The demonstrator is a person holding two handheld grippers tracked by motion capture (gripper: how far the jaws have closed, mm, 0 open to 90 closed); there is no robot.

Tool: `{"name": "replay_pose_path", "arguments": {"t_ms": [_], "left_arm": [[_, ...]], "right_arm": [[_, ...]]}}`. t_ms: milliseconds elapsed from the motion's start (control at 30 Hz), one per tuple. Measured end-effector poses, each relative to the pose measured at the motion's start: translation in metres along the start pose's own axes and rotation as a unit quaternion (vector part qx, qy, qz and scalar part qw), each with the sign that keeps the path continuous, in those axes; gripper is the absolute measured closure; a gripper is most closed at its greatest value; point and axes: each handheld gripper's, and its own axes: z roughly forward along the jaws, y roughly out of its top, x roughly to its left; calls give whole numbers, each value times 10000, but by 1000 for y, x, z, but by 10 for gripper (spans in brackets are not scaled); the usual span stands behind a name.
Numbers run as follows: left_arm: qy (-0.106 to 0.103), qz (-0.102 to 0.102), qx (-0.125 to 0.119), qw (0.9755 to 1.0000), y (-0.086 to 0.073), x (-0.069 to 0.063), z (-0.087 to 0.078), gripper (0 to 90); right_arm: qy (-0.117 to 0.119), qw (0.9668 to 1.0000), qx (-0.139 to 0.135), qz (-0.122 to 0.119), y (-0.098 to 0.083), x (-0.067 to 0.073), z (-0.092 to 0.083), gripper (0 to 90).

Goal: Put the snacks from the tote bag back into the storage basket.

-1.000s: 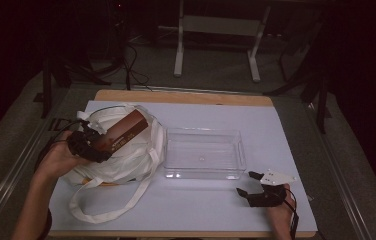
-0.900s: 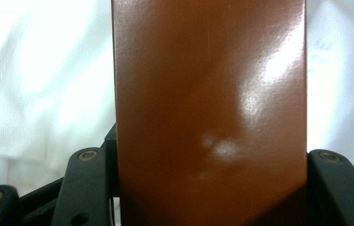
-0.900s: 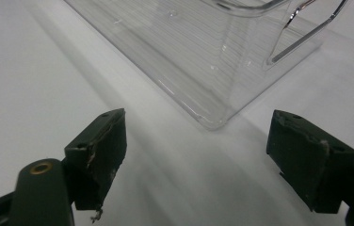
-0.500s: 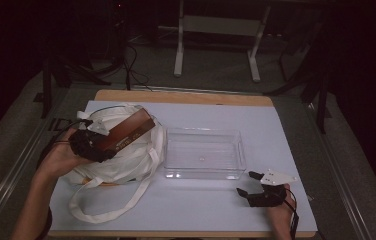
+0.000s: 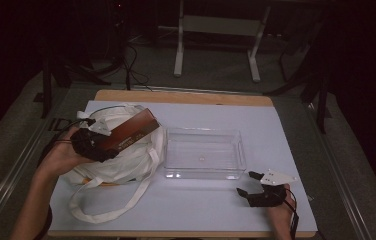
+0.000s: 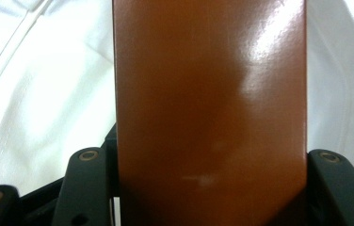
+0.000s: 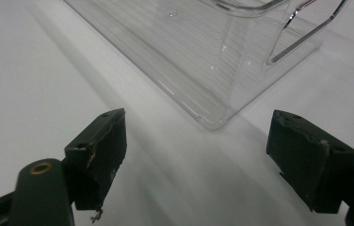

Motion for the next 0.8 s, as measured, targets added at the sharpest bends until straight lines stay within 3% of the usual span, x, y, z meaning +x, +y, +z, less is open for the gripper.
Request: {"name": "replay_pose_path", "arguments": {"t_ms": [267, 500, 800], "left_arm": [[-12, 109, 4, 9999, 10, -1, -4, 435], [31, 384, -130, 9992, 17, -5, -11, 435], [0, 697, -48, 9976, 32, -13, -10, 435]], "right_arm": [[1, 10000, -3, -11, 0, 0, 0, 204], [5, 10000, 3, -1, 0, 0, 0, 204], [2, 10000, 0, -3, 0, 0, 0, 204]]}}
